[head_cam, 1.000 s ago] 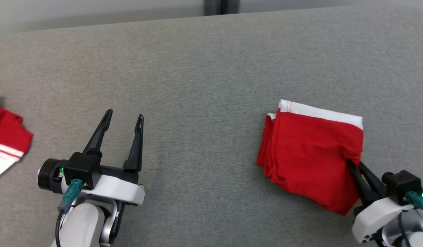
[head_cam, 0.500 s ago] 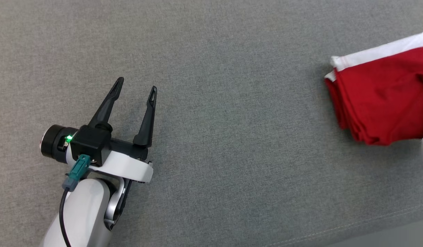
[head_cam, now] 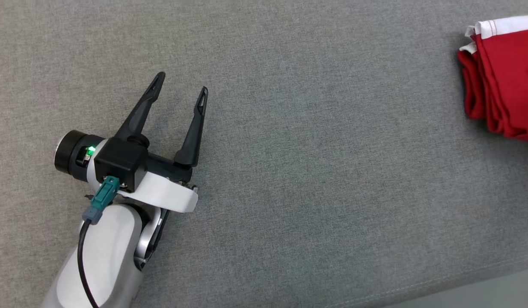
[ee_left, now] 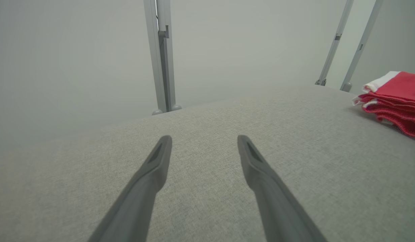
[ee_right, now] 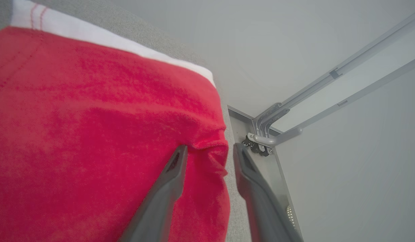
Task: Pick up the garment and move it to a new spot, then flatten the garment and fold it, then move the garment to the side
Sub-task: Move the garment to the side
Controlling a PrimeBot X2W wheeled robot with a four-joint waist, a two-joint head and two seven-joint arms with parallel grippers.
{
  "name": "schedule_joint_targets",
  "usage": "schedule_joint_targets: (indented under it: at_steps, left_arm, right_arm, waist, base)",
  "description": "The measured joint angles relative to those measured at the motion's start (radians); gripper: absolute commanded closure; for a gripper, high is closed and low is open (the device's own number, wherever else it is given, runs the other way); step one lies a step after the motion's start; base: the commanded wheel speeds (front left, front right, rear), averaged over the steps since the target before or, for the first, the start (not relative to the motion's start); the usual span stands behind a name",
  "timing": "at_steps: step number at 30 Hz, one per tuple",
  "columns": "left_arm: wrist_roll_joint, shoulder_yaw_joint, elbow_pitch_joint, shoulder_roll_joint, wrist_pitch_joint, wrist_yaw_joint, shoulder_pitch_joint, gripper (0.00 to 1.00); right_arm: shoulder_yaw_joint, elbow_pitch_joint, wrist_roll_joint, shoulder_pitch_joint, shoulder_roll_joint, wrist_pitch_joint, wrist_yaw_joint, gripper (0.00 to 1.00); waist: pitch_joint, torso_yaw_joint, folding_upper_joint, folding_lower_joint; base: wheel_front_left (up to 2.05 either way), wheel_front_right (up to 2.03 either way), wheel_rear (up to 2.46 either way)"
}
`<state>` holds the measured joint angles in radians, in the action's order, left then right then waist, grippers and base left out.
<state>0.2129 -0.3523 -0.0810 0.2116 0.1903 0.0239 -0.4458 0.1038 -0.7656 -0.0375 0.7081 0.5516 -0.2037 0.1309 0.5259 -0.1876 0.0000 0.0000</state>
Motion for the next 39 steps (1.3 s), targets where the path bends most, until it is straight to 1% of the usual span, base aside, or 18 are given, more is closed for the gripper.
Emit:
schedule_joint_targets:
  at_steps: [5,8,10,13,14,18,22,27,31,35,39]
  left_arm:
    - [0.002,-0.002,-0.007,0.001,0.002,-0.001,-0.012,0.0]
    - [0.009,0.002,-0.017,0.003,0.007,0.0,-0.012,0.0]
    - [0.011,0.005,-0.022,0.004,0.013,0.003,-0.008,0.0]
    - [0.017,0.009,-0.027,0.006,0.017,0.01,0.002,0.0]
    - [0.017,0.009,-0.027,0.006,0.017,0.01,0.002,0.0]
    - [0.026,0.019,-0.034,0.01,0.026,0.021,0.022,0.0]
    - [0.035,0.038,-0.038,0.019,0.038,0.037,0.048,0.0]
    - [0.046,0.068,-0.039,0.027,0.049,0.06,0.092,0.0]
    - [0.061,0.089,-0.042,0.033,0.057,0.074,0.129,0.0]
    - [0.063,0.102,-0.042,0.033,0.061,0.091,0.174,0.0]
    - [0.071,0.107,-0.042,0.031,0.065,0.102,0.223,0.0]
  right_arm:
    - [-0.06,-0.054,0.045,0.042,-0.032,-0.04,0.0,0.0]
    - [-0.099,-0.043,0.058,0.047,-0.079,-0.053,0.0,0.0]
    - [-0.124,-0.001,0.056,0.044,-0.118,-0.056,0.0,0.0]
    - [-0.147,0.129,0.041,0.011,-0.188,-0.06,0.0,0.0]
    - [-0.147,0.129,0.041,0.011,-0.188,-0.06,0.0,0.0]
    - [-0.163,0.289,0.022,-0.089,-0.275,-0.061,0.0,0.0]
    - [-0.154,0.423,-0.001,-0.174,-0.343,-0.061,0.0,0.0]
    - [-0.11,0.546,-0.034,-0.277,-0.413,-0.061,0.0,0.0]
    - [-0.07,0.589,-0.051,-0.354,-0.438,-0.061,0.0,0.0]
    - [-0.033,0.606,-0.056,-0.422,-0.457,-0.061,0.0,0.0]
    - [-0.03,0.621,-0.061,-0.482,-0.471,-0.05,0.0,0.0]
  waist:
    - [0.006,0.002,0.0,0.0]
    - [-0.005,0.003,0.0,0.0]
    - [-0.017,0.003,0.0,0.0]
    - [-0.038,0.006,0.0,0.0]
    - [-0.038,0.006,0.0,0.0]
    - [-0.071,0.014,0.0,0.0]
    - [-0.103,0.029,0.0,0.0]
    - [-0.147,0.054,0.0,0.0]
    - [-0.184,0.078,0.0,0.0]
    - [-0.226,0.101,0.0,0.0]
    - [-0.268,0.125,0.0,0.0]
  base:
    - [0.0,0.0,0.0]
    - [0.0,0.0,0.0]
    - [0.0,0.0,0.0]
    - [0.0,0.0,0.0]
    - [0.0,0.0,0.0]
    - [0.0,0.0,0.0]
    - [0.0,0.0,0.0]
    - [0.0,0.0,0.0]
    - [0.0,0.0,0.0]
    - [0.0,0.0,0.0]
    - [0.0,0.0,0.0]
